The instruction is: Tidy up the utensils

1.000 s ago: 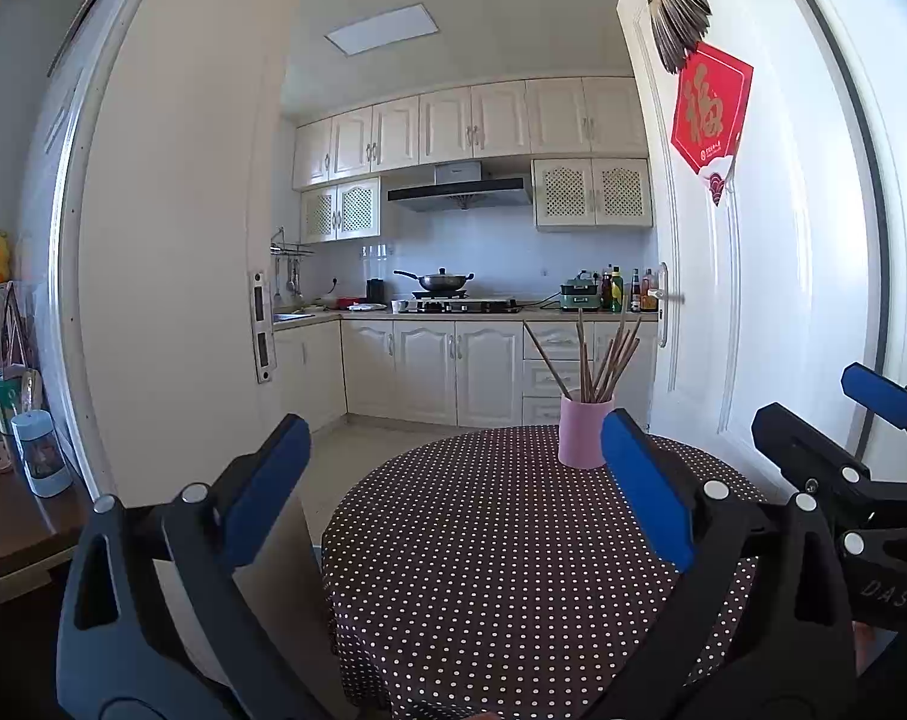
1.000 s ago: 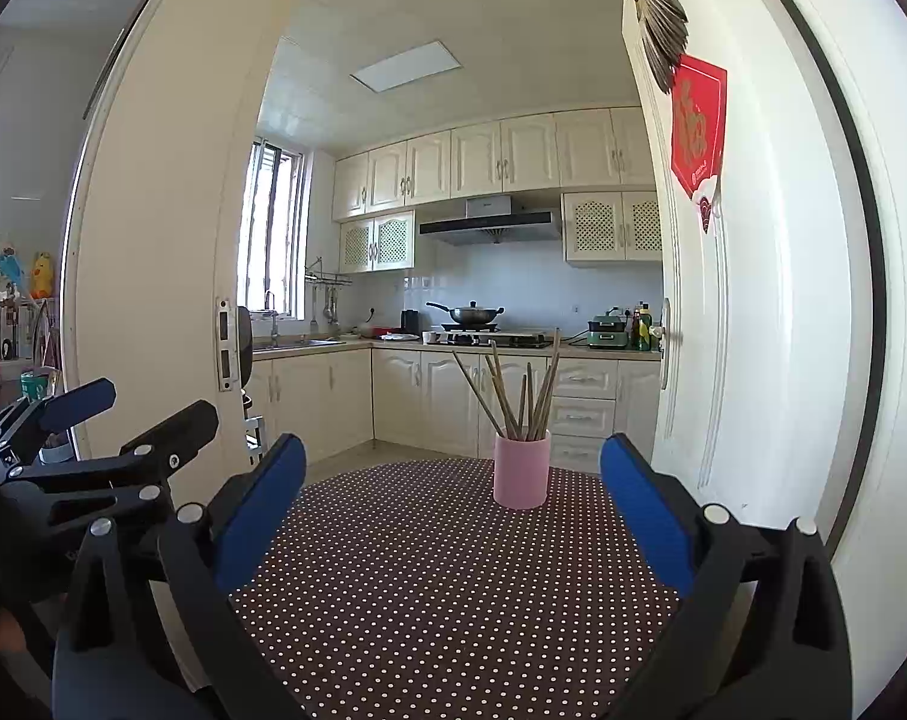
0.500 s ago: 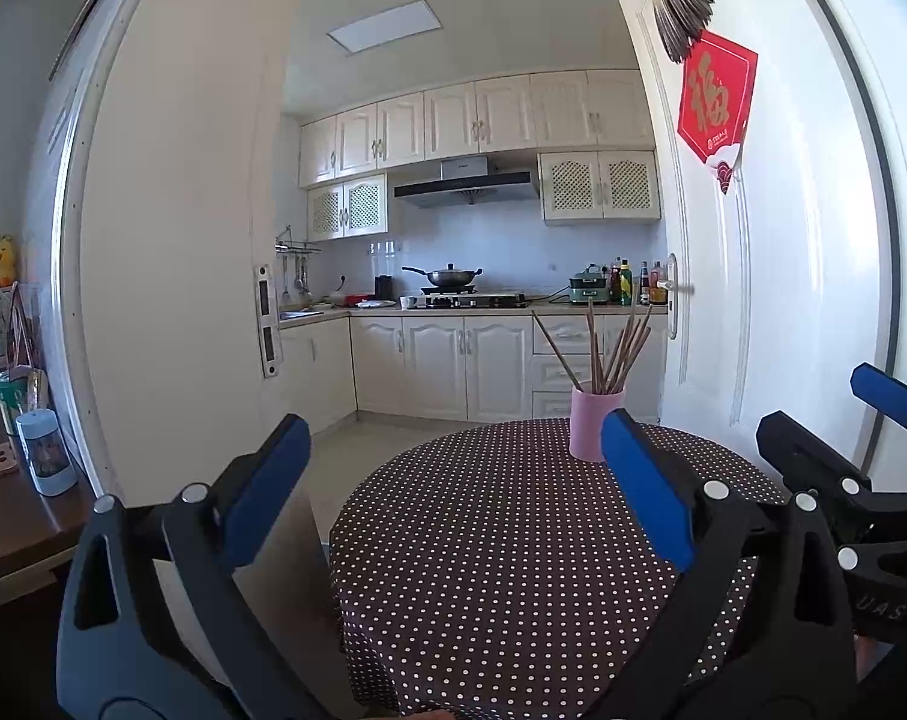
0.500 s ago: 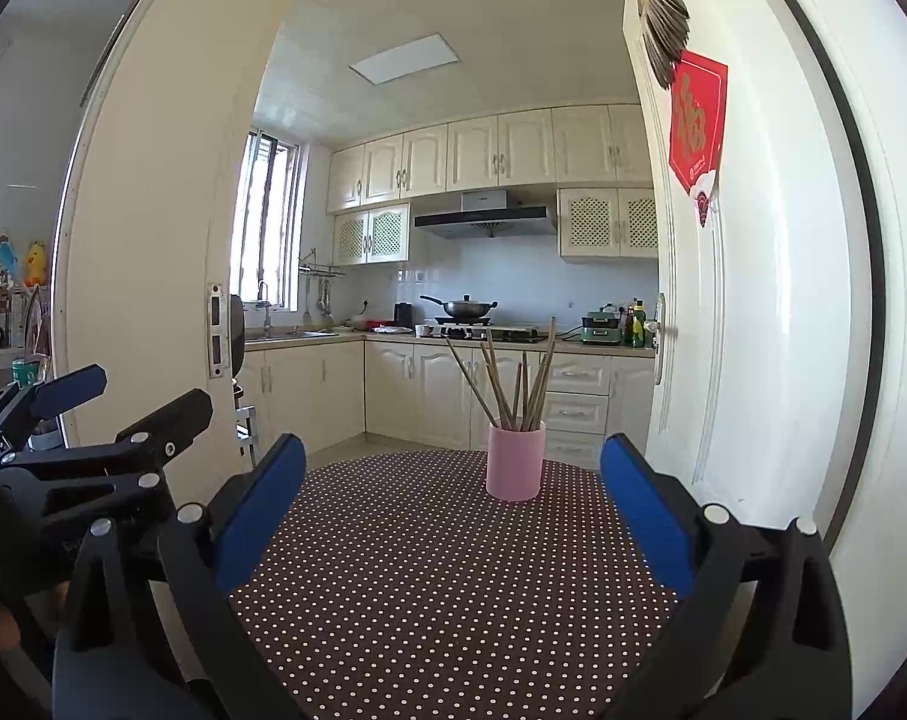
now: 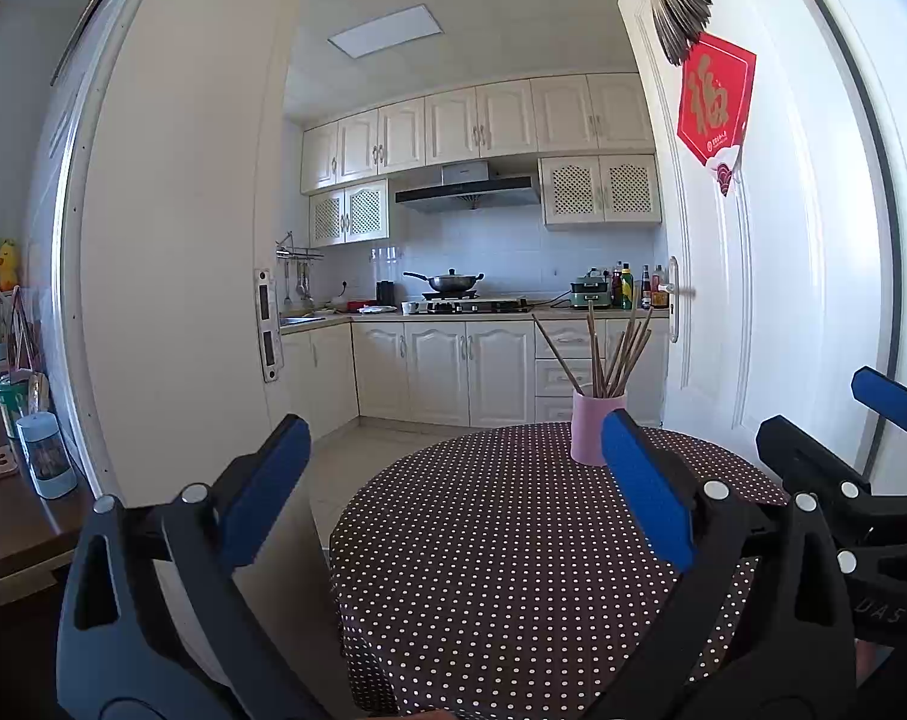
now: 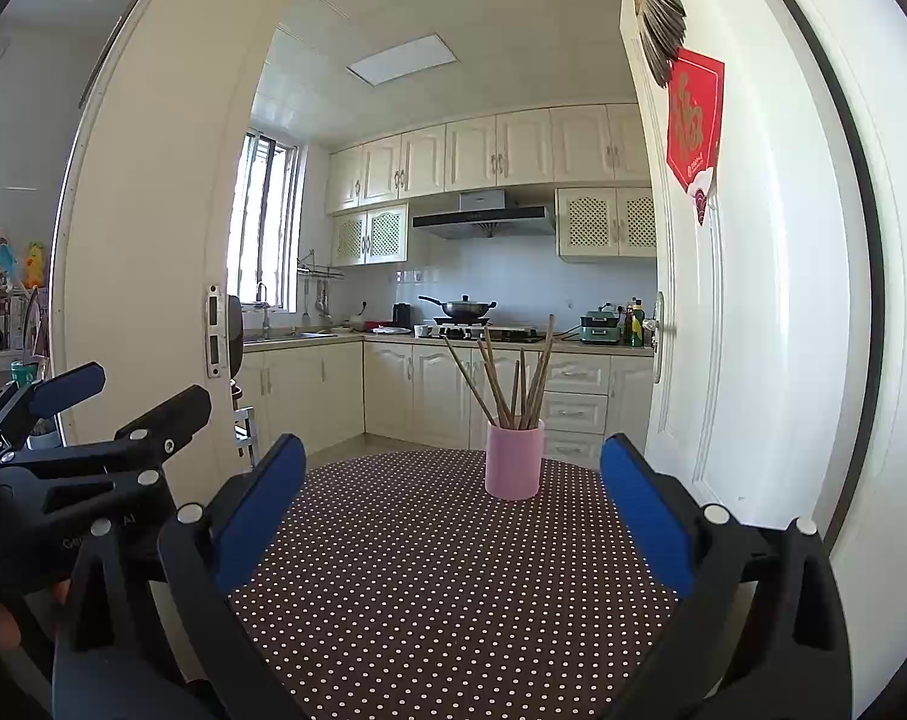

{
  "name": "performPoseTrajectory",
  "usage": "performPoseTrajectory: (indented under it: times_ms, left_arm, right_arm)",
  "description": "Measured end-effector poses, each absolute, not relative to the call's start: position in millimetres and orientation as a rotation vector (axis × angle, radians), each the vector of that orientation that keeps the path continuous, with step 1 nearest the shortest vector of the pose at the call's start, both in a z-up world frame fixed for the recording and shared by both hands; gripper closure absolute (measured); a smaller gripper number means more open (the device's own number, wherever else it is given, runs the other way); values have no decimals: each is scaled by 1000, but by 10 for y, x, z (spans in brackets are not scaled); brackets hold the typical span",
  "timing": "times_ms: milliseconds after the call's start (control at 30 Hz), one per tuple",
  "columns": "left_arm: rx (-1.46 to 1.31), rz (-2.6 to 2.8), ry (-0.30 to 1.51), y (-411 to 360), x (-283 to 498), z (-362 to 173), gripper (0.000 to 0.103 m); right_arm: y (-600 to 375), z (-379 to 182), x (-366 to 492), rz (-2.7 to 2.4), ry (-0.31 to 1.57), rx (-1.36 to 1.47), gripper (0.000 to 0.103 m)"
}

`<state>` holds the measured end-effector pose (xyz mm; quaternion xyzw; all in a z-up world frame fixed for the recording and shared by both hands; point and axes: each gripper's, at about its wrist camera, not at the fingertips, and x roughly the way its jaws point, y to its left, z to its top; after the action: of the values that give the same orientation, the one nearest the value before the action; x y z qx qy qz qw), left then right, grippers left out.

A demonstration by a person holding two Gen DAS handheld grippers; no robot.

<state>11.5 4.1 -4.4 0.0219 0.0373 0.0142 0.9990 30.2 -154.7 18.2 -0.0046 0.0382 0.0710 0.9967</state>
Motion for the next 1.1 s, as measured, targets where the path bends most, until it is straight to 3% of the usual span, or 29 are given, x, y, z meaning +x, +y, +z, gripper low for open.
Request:
performPoseTrajectory:
  times_ms: [1100]
  left_arm:
    - [61,41,92,33,158,-66,7]
  right_arm:
    - [-1529,160,356,135,111,1,8]
